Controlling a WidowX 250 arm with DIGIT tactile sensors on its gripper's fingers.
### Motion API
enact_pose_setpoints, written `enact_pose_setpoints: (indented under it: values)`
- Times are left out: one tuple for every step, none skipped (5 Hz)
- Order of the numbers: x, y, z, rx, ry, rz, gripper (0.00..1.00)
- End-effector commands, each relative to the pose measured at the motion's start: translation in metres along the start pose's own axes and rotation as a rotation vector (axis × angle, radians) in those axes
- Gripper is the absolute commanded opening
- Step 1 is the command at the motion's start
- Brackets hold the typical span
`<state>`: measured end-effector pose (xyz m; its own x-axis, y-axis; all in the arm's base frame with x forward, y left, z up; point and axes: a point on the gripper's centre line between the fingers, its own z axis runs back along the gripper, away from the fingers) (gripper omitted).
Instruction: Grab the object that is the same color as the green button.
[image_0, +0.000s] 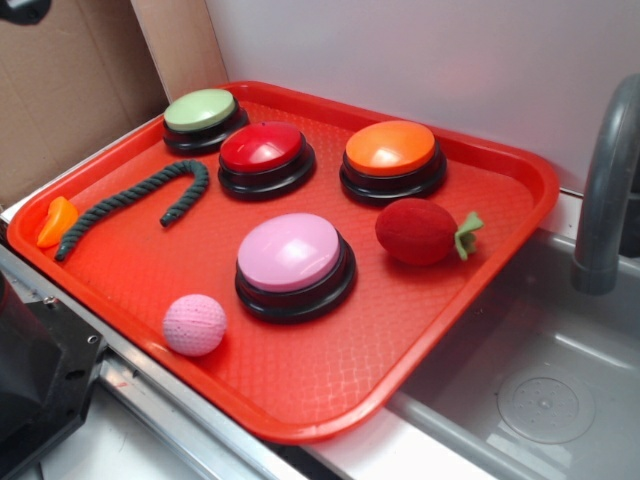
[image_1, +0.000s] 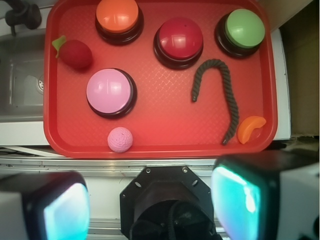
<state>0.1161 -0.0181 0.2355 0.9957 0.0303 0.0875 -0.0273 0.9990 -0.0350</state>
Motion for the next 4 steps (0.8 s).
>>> enact_pose_setpoints:
  values:
    - [0.000, 0.000, 0.000, 0.000, 0.000, 0.000, 1.00]
    - [0.003, 0.019, -0.014, -0.026, -0.033, -0.007, 1.00]
    - [0.011, 0.041, -0.036, -0.039, -0.026, -0.016, 1.00]
    - [0.017, 0.063, -0.057, 0.022, -0.028, 0.017, 1.00]
